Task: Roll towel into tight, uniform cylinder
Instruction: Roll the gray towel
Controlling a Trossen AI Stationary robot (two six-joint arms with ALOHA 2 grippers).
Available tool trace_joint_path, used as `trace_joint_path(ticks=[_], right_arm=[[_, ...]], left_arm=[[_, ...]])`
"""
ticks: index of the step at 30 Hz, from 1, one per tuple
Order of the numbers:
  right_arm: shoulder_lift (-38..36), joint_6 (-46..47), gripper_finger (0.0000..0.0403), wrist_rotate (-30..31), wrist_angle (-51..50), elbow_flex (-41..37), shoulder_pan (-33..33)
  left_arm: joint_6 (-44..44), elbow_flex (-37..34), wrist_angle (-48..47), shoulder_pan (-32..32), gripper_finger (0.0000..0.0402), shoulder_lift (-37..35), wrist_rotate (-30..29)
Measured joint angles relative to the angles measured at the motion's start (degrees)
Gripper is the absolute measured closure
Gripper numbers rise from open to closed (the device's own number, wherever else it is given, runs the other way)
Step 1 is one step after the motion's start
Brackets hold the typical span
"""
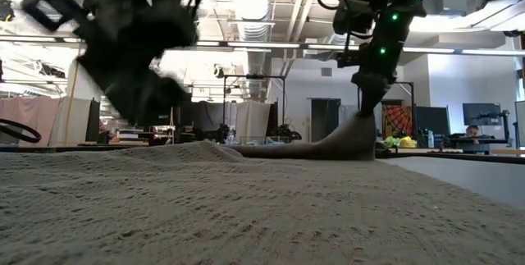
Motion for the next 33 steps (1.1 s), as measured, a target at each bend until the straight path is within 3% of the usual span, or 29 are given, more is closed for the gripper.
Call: trace_joint_path(ticks=[8, 14, 17, 20, 23, 25, 29, 33], right_arm=[[0.00, 11.82, 0.0373, -0.02, -9.58, 0.00, 7.38], [-0.02, 23.08, 0.0373, -5.25, -18.93, 0.00, 14.98], [-0.02, 27.21, 0.0371, -8.54, -21.88, 0.00, 18.85], [-0.04, 30.52, 0.0368, -9.06, -23.24, 0.00, 22.37], [-0.04, 33.47, 0.0367, -5.84, -22.37, 0.00, 24.31], [-0.04, 34.56, 0.0366, -4.43, -21.01, 0.00, 24.51], [-0.04, 35.23, 0.0365, -3.98, -19.71, 0.00, 24.54], [-0.04, 35.25, 0.0365, -2.32, -19.77, 0.00, 24.52]], left_arm=[[-1.54, -0.83, -4.42, -3.18, 0.0401, 9.93, 5.58], [2.29, -0.70, -18.62, -1.72, 0.0401, 7.95, -1.65], [3.65, -0.41, -24.09, 0.98, 0.0401, 5.27, -11.39], [4.08, 1.37, -27.65, 3.41, 0.0401, 2.61, -30.38], [3.98, 3.31, -30.04, 4.93, 0.0401, -0.28, -48.77], [4.54, 4.87, -28.62, 5.49, 0.0401, -2.68, -54.32], [6.62, 6.27, -29.64, 6.02, 0.0401, -6.40, -46.80], [3.02, 5.94, -25.59, 4.21, 0.0401, -10.28, -30.71]])
